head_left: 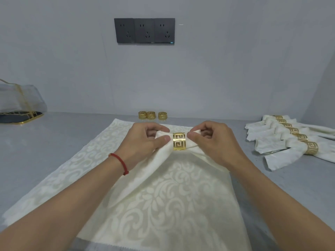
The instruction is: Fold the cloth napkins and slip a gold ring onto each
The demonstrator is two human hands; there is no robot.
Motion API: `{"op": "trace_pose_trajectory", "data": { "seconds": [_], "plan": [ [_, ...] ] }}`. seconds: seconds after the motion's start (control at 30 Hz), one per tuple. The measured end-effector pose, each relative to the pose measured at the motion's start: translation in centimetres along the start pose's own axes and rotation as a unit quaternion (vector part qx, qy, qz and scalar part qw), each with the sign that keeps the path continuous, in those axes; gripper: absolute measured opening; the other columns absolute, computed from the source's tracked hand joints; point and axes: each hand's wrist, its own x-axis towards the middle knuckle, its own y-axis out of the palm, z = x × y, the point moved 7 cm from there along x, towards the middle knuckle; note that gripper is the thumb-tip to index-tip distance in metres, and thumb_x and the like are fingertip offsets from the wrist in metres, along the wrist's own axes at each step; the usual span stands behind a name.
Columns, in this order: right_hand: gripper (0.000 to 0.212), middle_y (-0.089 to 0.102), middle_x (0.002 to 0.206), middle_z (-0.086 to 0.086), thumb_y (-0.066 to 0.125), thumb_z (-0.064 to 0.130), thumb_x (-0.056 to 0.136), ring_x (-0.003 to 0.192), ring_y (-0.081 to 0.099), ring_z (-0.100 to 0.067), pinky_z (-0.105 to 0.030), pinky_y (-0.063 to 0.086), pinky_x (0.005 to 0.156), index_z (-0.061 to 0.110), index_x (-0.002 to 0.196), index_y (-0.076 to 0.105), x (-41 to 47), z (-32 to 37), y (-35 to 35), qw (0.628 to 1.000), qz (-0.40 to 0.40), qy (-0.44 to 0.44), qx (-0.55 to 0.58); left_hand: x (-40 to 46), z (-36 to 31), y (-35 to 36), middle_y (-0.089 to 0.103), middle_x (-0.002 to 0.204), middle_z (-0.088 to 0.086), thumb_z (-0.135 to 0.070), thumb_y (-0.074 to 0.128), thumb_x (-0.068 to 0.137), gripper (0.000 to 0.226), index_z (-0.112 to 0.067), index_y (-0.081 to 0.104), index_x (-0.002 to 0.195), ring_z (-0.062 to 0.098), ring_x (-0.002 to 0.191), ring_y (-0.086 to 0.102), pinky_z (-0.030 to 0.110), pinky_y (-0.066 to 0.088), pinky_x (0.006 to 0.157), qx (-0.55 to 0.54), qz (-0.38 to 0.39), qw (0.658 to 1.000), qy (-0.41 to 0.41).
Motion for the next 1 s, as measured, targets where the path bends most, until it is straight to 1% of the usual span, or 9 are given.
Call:
{"op": "trace_pose_trajectory", "data": {
  "seconds": [0.1, 0.17, 0.23, 0.33, 0.47, 0.63, 0.8, 0.9, 1.0],
  "plan": [
    [0.012, 0.061, 0.071, 0.02, 0.075, 0.04, 0.089, 0.057, 0.054, 0.0, -0.015, 0.043, 0.06, 0.032, 0.097, 0.073, -1.2, 1.2, -1.0, 0.999, 0.035, 0.003, 0.023, -0.7, -1.2, 0.2, 0.077, 0.093, 0.008, -0.009, 0.077, 0.085, 0.016, -0.012, 0.075, 0.1, 0.032, 0.089, 0.073, 0.041, 0.058, 0.081, -0.035, -0.003, 0.999, -0.006],
    [0.02, 0.071, 0.096, 0.014, 0.073, 0.04, 0.091, 0.072, 0.07, -0.005, -0.026, 0.057, 0.073, 0.035, 0.11, 0.069, -2.5, 1.8, -1.4, 0.994, 0.088, 0.018, 0.067, -1.3, -2.0, 0.7, 0.076, 0.092, 0.012, -0.007, 0.076, 0.086, 0.017, -0.01, 0.074, 0.103, 0.033, 0.09, 0.073, 0.04, 0.058, 0.081, -0.064, 0.01, 0.998, -0.014],
    [0.028, 0.072, 0.11, 0.006, 0.075, 0.034, 0.091, 0.086, 0.076, -0.012, -0.037, 0.062, 0.086, 0.032, 0.118, 0.068, -3.4, 2.3, -2.2, 0.991, 0.108, 0.027, 0.074, -1.9, -2.7, 1.6, 0.076, 0.094, 0.012, -0.006, 0.074, 0.086, 0.02, -0.009, 0.072, 0.106, 0.03, 0.09, 0.073, 0.038, 0.058, 0.082, -0.083, 0.029, 0.996, -0.016],
    [0.031, 0.074, 0.105, 0.004, 0.078, 0.029, 0.09, 0.086, 0.075, -0.01, -0.037, 0.062, 0.086, 0.027, 0.119, 0.069, -3.9, 3.0, -3.8, 0.995, 0.076, 0.011, 0.061, -2.6, -3.2, 2.7, 0.076, 0.096, 0.012, -0.007, 0.074, 0.087, 0.021, -0.009, 0.072, 0.108, 0.029, 0.091, 0.073, 0.036, 0.058, 0.081, -0.111, 0.029, 0.993, -0.025],
    [0.053, 0.074, 0.111, -0.004, 0.082, 0.02, 0.086, 0.091, 0.076, -0.018, -0.038, 0.063, 0.082, 0.018, 0.134, 0.06, -5.4, 3.0, -5.0, 0.993, 0.044, 0.02, 0.111, -3.2, -3.6, 4.3, 0.077, 0.095, 0.011, -0.008, 0.074, 0.087, 0.023, -0.007, 0.071, 0.109, 0.025, 0.087, 0.073, 0.03, 0.057, 0.073, -0.165, 0.02, 0.985, -0.051],
    [0.045, 0.076, 0.11, 0.004, 0.085, 0.024, 0.082, 0.093, 0.074, -0.006, -0.027, 0.061, 0.087, 0.02, 0.123, 0.068, -6.7, 1.6, -7.2, 0.994, 0.033, 0.034, 0.102, -3.6, -4.4, 7.0, 0.076, 0.096, 0.013, -0.007, 0.074, 0.087, 0.024, -0.006, 0.07, 0.111, 0.022, 0.08, 0.072, 0.025, 0.056, 0.064, -0.177, 0.058, 0.981, -0.055],
    [0.036, 0.076, 0.099, 0.011, 0.087, 0.041, 0.077, 0.09, 0.072, -0.003, -0.024, 0.058, 0.082, 0.03, 0.109, 0.072, -7.5, -1.0, -11.4, 0.997, 0.015, 0.074, 0.012, -2.8, -3.5, 12.0, 0.071, 0.103, 0.018, -0.008, 0.08, 0.081, 0.027, -0.008, 0.072, 0.106, 0.025, 0.083, 0.071, 0.032, 0.059, 0.076, -0.154, 0.091, 0.98, -0.084],
    [0.024, 0.075, 0.088, 0.017, 0.077, 0.043, 0.087, 0.08, 0.067, 0.007, -0.019, 0.049, 0.075, 0.029, 0.106, 0.074, -8.1, -3.2, -14.0, 0.994, 0.042, 0.105, -0.011, -2.3, -2.5, 16.2, 0.071, 0.106, 0.02, -0.006, 0.081, 0.078, 0.03, -0.003, 0.07, 0.106, 0.024, 0.084, 0.072, 0.031, 0.059, 0.074, -0.148, 0.111, 0.975, -0.125],
    [0.021, 0.077, 0.093, 0.016, 0.068, 0.046, 0.095, 0.087, 0.068, 0.006, -0.022, 0.048, 0.083, 0.029, 0.104, 0.077, -8.8, -5.9, -17.0, 0.987, 0.077, 0.127, -0.054, -1.7, -2.1, 20.4, 0.074, 0.097, 0.015, -0.011, 0.084, 0.075, 0.028, -0.005, 0.071, 0.099, 0.024, 0.082, 0.072, 0.036, 0.06, 0.077, -0.116, 0.095, 0.98, -0.13]
  ]
}}
